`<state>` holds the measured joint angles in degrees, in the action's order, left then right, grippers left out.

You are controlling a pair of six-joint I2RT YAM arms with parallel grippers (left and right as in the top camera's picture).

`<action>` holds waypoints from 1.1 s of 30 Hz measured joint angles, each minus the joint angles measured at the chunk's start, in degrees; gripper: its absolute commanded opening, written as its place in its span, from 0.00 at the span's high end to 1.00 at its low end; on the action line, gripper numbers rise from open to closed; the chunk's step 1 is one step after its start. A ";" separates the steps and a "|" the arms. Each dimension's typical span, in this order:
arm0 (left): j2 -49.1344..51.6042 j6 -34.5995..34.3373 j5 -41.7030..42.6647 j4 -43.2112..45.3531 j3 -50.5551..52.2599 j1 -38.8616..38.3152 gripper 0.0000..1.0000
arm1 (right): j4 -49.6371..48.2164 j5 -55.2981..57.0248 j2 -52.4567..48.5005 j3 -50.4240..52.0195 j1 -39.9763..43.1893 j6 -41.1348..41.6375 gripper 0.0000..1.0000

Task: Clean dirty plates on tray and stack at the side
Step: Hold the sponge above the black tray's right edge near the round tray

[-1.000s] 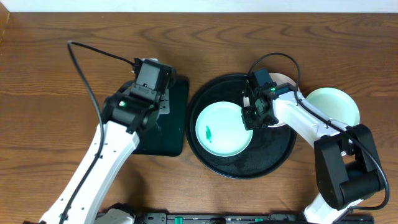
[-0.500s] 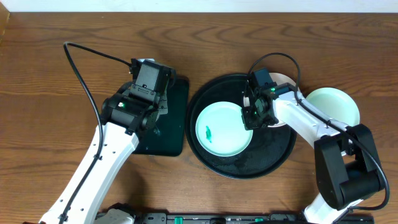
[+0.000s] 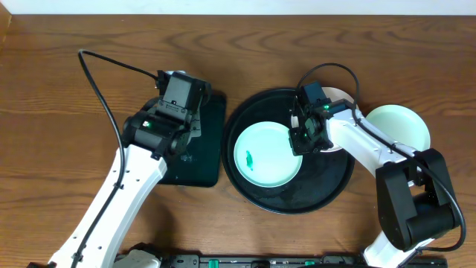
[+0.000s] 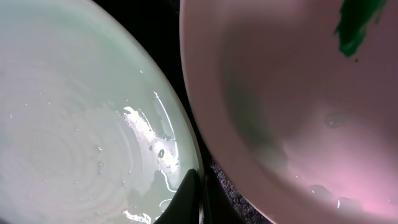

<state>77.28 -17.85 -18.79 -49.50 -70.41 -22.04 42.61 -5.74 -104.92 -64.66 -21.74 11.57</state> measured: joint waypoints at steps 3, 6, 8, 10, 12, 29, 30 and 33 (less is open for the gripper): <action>0.70 -0.13 0.00 -0.02 0.00 0.00 0.92 | 0.00 0.00 0.00 0.00 0.00 0.00 0.98; 1.33 -0.15 0.00 0.00 0.11 0.00 0.93 | 0.00 0.02 0.00 0.00 0.00 0.00 0.98; 1.60 -0.20 0.00 -0.02 0.68 0.00 0.93 | 0.00 0.02 0.00 0.00 0.00 0.00 0.98; 2.08 -0.28 0.00 0.02 0.98 0.00 0.93 | 0.00 0.02 0.00 0.00 0.00 0.00 0.98; 2.86 -0.33 0.00 0.02 1.31 0.00 0.92 | 0.00 0.02 0.00 0.00 0.00 0.00 0.98; 12.90 -5.66 4.52 0.98 1.62 -0.04 0.92 | 0.00 0.00 0.00 0.00 0.00 0.00 0.99; 12.92 -5.79 4.81 1.03 1.62 -0.04 0.92 | 0.00 0.00 0.00 0.00 0.00 0.00 0.99; 12.92 -6.01 5.20 1.14 1.62 -0.04 0.92 | 0.00 -0.02 0.00 0.00 0.00 0.00 0.99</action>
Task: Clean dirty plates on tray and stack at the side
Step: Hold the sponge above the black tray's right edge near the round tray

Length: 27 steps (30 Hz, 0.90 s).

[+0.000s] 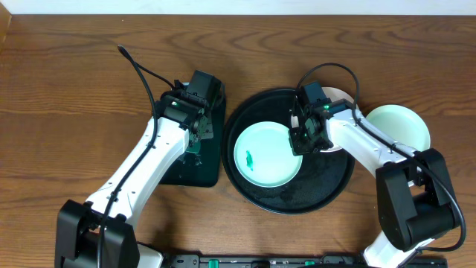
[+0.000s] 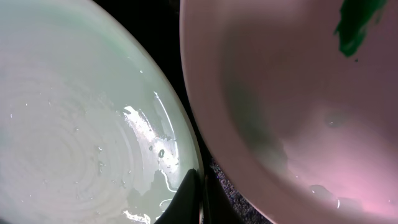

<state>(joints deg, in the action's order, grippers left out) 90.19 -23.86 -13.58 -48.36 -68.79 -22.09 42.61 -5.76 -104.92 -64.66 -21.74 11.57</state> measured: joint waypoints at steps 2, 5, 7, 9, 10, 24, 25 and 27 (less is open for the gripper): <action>0.00 -0.15 0.17 0.02 0.00 0.00 0.92 | 0.00 -0.37 0.00 0.00 0.00 0.00 0.99; 0.00 -0.17 0.76 0.04 0.00 0.00 0.92 | 0.00 -1.16 0.00 0.00 0.04 0.04 0.98; 0.00 -0.17 1.29 0.04 0.00 0.00 0.92 | 0.00 -1.55 0.00 0.00 0.02 0.57 0.79; 0.00 -0.17 1.53 0.04 0.00 0.00 0.92 | 0.02 -2.19 0.00 0.00 0.02 1.55 0.71; 0.00 -0.17 1.57 0.04 0.00 0.00 0.92 | -0.02 -2.45 0.00 0.00 0.02 1.70 0.71; 0.00 -0.20 1.68 -0.07 0.00 0.00 0.92 | 0.31 -3.06 0.00 0.00 0.02 3.13 0.99; 0.00 -0.17 1.68 -0.07 0.00 0.00 0.92 | 0.61 -3.10 0.00 0.00 0.02 3.15 0.99; 0.00 -0.17 1.68 -0.15 0.00 0.00 0.92 | 1.29 -3.23 0.00 0.00 0.02 3.30 0.99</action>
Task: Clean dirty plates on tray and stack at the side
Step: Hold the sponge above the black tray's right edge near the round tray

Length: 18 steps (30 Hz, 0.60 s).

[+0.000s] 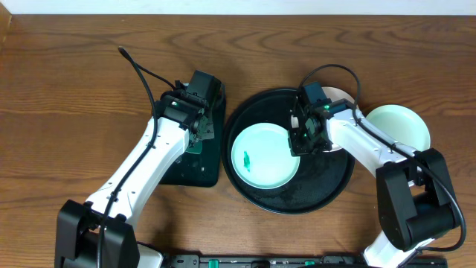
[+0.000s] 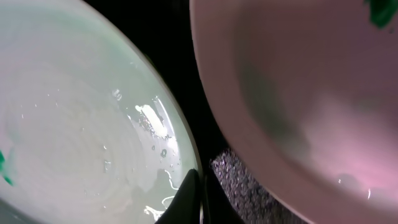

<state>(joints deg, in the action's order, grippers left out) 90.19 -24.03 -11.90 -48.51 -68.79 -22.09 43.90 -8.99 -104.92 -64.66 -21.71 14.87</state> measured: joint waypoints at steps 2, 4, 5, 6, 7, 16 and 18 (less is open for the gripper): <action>0.00 0.00 0.00 -0.13 0.00 0.00 0.92 | 0.35 -0.11 0.00 0.00 0.15 0.04 0.99; 0.00 0.00 0.00 -0.11 0.00 0.00 0.92 | 0.52 -0.20 0.00 0.00 0.15 0.04 0.99; 0.00 0.00 0.00 -0.11 0.00 0.00 0.92 | 0.70 -0.20 0.00 0.00 0.15 0.04 0.99; 0.00 0.00 0.00 -0.11 0.00 0.00 0.92 | 0.92 -0.20 0.00 0.00 0.15 0.07 0.99; 0.00 0.00 0.00 -0.07 0.00 0.00 0.92 | 1.16 -0.20 0.00 0.00 0.15 0.07 0.99; 0.00 2.29 -0.02 4.63 0.00 0.00 0.92 | 3.43 -0.28 0.00 -0.09 0.15 1.31 0.92; 0.00 3.13 -0.04 4.85 0.00 0.00 0.92 | 4.72 -0.33 0.00 -0.09 0.15 2.25 0.82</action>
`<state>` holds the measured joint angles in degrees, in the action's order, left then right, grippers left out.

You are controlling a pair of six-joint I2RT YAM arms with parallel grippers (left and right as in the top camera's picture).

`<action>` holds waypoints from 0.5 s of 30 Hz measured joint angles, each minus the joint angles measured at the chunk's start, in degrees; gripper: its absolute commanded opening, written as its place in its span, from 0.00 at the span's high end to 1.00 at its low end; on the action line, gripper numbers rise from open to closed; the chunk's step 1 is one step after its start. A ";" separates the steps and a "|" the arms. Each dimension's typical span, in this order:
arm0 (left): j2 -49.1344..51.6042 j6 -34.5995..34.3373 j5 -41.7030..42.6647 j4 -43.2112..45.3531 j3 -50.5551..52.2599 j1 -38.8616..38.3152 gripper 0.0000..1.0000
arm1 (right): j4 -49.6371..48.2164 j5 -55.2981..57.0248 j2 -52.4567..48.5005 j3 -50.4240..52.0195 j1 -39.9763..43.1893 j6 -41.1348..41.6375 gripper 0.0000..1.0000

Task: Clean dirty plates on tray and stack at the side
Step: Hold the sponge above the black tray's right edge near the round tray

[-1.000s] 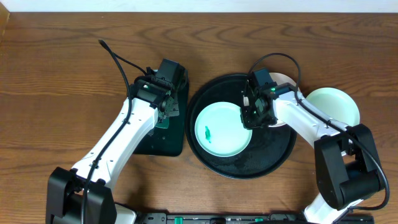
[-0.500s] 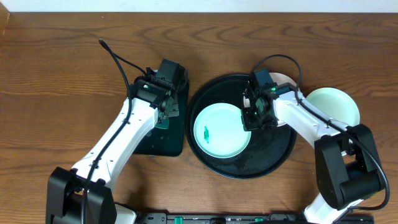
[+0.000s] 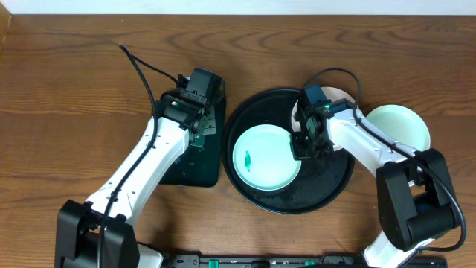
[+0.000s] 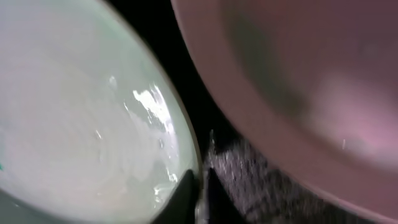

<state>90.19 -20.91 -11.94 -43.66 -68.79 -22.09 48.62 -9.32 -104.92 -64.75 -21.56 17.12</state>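
Observation:
A pale green plate (image 3: 264, 160) with a small green smear (image 3: 247, 159) lies on the left half of the round black tray (image 3: 297, 199). My right gripper (image 3: 301, 145) is shut on the plate's right rim; in the wrist view its dark fingertips (image 4: 199, 186) pinch the edge of the green plate (image 4: 81, 112). Close beside it on the tray is a pink plate (image 4: 298, 62), mostly hidden under my right arm in the overhead view. My left gripper (image 3: 199, 128) hovers over a dark rectangular pad (image 3: 186, 167) left of the tray; its jaws are not readable.
One mint green plate (image 3: 401, 125) sits on the wooden table to the right of the tray. A black cable (image 3: 141, 68) trails from the left arm across the table's back left.
The right gripper, still clamped on the green plate's rim, has shifted slightly, and the plate with it; the pink plate now fills more of the wrist view. The left arm barely moved.
At first my left gripper was over the back left of the dark pad, the right shut on the green plate's rim. Then the left arm stood turned, its gripper over the pad's right edge. The right gripper has kept its hold, nudging the plate slightly.

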 measured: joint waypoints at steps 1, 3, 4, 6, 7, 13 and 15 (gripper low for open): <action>0.00 0.15 0.02 0.00 0.00 0.00 0.92 | 0.17 -0.02 0.00 0.02 0.00 0.15 0.81; 0.00 0.31 0.00 0.02 0.00 0.00 0.92 | 0.00 0.17 0.00 0.00 0.00 0.37 0.81; 0.00 0.37 0.00 0.02 0.00 0.00 0.92 | -0.09 0.22 0.00 0.00 0.00 0.37 0.82; 0.00 0.39 0.00 0.02 0.00 0.00 0.92 | -0.37 0.35 0.00 0.00 0.00 0.46 0.85; 0.00 0.42 0.00 0.00 0.00 0.00 0.92 | -0.57 0.33 0.00 0.00 0.00 0.42 0.87; 0.00 0.42 0.00 0.04 0.00 0.00 0.92 | -2.82 0.37 0.00 0.00 0.00 0.68 0.94; 0.00 0.42 0.00 0.04 0.00 0.00 0.92 | -3.19 0.39 0.00 0.00 0.00 0.63 0.99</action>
<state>90.19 -20.49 -11.94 -43.62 -68.79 -22.09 45.43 -8.93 -104.92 -64.75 -21.56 17.76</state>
